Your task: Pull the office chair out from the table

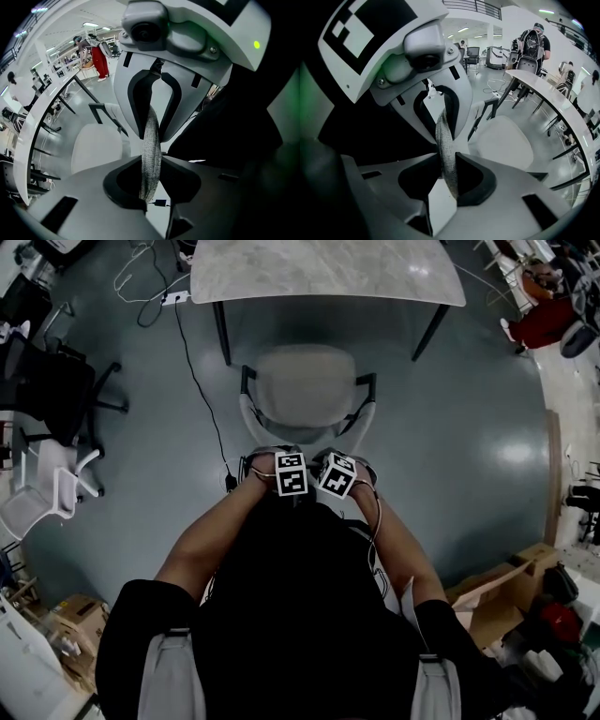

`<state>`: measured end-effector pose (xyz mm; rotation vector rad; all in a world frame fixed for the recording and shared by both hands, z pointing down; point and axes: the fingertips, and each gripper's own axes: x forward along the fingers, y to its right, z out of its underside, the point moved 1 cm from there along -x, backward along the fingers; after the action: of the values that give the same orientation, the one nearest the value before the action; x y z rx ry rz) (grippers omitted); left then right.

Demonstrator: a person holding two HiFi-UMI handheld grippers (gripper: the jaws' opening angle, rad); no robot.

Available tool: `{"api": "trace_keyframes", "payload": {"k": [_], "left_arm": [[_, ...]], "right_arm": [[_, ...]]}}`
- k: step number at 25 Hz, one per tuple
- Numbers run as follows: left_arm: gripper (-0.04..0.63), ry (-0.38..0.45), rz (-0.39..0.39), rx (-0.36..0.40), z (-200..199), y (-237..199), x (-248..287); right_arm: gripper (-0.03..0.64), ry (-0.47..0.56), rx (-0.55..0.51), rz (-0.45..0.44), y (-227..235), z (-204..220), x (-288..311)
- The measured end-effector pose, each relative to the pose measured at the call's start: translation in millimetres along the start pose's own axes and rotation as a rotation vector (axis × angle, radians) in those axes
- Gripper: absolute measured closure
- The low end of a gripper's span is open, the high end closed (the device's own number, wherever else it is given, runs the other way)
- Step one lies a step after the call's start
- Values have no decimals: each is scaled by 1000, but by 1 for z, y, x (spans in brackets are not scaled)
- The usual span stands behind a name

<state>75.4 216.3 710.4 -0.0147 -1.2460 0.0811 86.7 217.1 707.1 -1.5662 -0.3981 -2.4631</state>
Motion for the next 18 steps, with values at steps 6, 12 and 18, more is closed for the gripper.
{"api": "trace_keyframes", "payload": {"k": [6, 12, 18], "left_arm": [[503, 22, -28, -22, 1, -1, -2], [494, 84, -55, -42, 7, -1, -3], [491, 150, -22, -64, 5, 1, -6]], "right_arm": [[515, 4, -18, -8, 0, -2, 0], [514, -12, 15, -29, -2, -4, 6], [509, -35, 50, -19, -3, -4, 4]]}}
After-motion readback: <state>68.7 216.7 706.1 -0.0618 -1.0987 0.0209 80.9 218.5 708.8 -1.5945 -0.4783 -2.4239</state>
